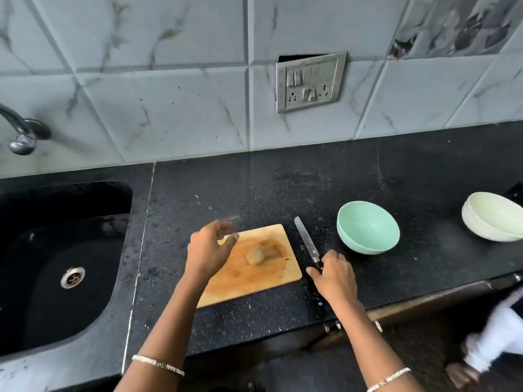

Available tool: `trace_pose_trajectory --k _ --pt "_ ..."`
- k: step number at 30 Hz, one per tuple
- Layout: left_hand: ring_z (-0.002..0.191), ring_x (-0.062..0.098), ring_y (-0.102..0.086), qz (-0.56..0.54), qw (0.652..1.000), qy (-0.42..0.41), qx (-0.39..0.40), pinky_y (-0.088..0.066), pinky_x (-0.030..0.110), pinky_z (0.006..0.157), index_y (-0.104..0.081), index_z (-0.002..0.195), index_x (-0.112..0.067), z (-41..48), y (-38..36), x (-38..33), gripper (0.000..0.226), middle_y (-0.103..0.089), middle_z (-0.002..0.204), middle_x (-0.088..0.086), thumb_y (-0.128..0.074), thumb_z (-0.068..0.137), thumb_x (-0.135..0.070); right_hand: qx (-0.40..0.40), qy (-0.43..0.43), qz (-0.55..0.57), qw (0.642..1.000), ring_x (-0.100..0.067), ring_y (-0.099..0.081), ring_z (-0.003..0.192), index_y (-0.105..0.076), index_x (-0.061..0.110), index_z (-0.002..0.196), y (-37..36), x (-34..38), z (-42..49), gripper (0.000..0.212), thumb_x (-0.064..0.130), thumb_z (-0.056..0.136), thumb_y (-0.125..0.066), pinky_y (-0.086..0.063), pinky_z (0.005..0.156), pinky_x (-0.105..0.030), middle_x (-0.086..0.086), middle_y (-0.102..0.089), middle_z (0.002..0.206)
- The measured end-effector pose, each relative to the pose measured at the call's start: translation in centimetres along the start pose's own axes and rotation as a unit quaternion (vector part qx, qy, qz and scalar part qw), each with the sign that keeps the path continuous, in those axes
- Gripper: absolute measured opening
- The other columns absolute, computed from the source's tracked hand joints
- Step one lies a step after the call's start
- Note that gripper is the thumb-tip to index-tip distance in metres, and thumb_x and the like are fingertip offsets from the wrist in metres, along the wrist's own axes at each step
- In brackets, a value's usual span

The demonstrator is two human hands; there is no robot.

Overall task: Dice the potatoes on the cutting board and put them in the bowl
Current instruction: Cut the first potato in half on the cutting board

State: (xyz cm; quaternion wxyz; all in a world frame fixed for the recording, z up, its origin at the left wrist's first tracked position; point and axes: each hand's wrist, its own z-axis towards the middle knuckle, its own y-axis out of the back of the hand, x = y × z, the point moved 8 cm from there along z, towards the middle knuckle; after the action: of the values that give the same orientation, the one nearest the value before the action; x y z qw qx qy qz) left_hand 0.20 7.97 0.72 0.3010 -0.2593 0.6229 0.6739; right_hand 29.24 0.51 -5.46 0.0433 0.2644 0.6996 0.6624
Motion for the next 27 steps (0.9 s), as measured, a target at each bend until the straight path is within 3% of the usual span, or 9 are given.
trace_pose_trajectory --k 4,10,13,16,20,23,27 --pt "0.097 0.010 -0.064 -0.010 0.995 0.023 0.096 -0.051 0.028 0.082 -0.059 0.122 -0.022 -1.2 -3.2 1.0 0.048 -0.067 0.115 -0.004 -0.076 0.078 -0.032 0.014 -0.049 0.017 0.999 -0.029 -0.059 0.105 -0.054 0.006 0.116 -0.4 -0.7 -0.1 0.050 0.037 0.083 -0.075 -0.051 0.082 -0.036 -0.011 -0.059 0.115" --pt "0.111 0.016 -0.057 0.038 0.983 -0.019 0.178 -0.050 0.039 0.092 -0.047 0.136 -0.031 -1.5 -6.3 0.4 0.070 -0.056 0.133 -0.002 -0.080 0.074 -0.026 0.005 -0.058 0.008 0.998 -0.029 -0.061 0.102 -0.053 0.000 0.117 -0.5 -0.4 0.1 0.037 0.025 0.092 -0.064 -0.049 0.082 -0.034 -0.017 -0.058 0.115" --pt "0.122 0.020 -0.052 0.069 0.978 -0.054 0.188 -0.043 0.036 0.099 -0.044 0.138 -0.033 -1.4 -7.2 -0.2 0.072 -0.052 0.139 -0.004 -0.078 0.076 -0.022 -0.016 -0.051 0.065 0.996 -0.029 -0.061 0.094 -0.047 0.001 0.114 0.0 0.1 -0.6 0.027 0.015 0.094 -0.058 -0.044 0.074 -0.032 -0.013 -0.051 0.115" --pt "0.124 0.020 -0.048 0.127 0.970 -0.089 0.190 -0.040 0.033 0.097 -0.045 0.136 -0.035 -1.4 -8.0 -0.3 0.063 -0.053 0.138 -0.007 -0.073 0.080 -0.027 0.008 -0.020 0.146 0.989 -0.026 -0.059 0.092 -0.042 0.010 0.115 -0.3 1.2 -1.5 0.020 0.009 0.096 -0.049 -0.042 0.073 -0.033 -0.005 -0.056 0.103" --pt "0.110 0.019 -0.055 0.082 0.984 -0.064 0.148 -0.046 0.032 0.087 -0.053 0.125 -0.032 -1.5 -7.8 1.1 0.054 -0.062 0.121 -0.004 -0.076 0.076 -0.029 0.008 0.012 0.251 0.968 -0.024 -0.056 0.088 -0.051 0.017 0.116 -0.8 3.2 -3.1 0.019 0.025 0.102 -0.041 -0.038 0.071 -0.034 -0.002 -0.063 0.096" --pt "0.096 0.017 -0.059 0.026 0.993 -0.026 0.108 -0.049 0.036 0.083 -0.053 0.117 -0.028 -2.0 -7.0 2.5 0.051 -0.064 0.109 -0.004 -0.078 0.073 -0.023 -0.002 0.047 0.240 0.970 -0.030 -0.060 0.082 -0.057 0.018 0.098 -1.1 5.0 -4.5 0.032 0.042 0.102 -0.036 -0.041 0.066 -0.040 0.003 -0.061 0.076" --pt "0.091 0.011 -0.061 -0.032 0.996 0.013 0.087 -0.054 0.032 0.081 -0.052 0.110 -0.026 -2.4 -6.3 3.9 0.050 -0.064 0.106 -0.006 -0.079 0.070 -0.013 0.018 0.059 0.249 0.967 -0.026 -0.062 0.079 -0.060 0.021 0.092 -2.5 6.6 -6.1 0.041 0.049 0.100 -0.032 -0.045 0.067 -0.040 0.010 -0.064 0.076"
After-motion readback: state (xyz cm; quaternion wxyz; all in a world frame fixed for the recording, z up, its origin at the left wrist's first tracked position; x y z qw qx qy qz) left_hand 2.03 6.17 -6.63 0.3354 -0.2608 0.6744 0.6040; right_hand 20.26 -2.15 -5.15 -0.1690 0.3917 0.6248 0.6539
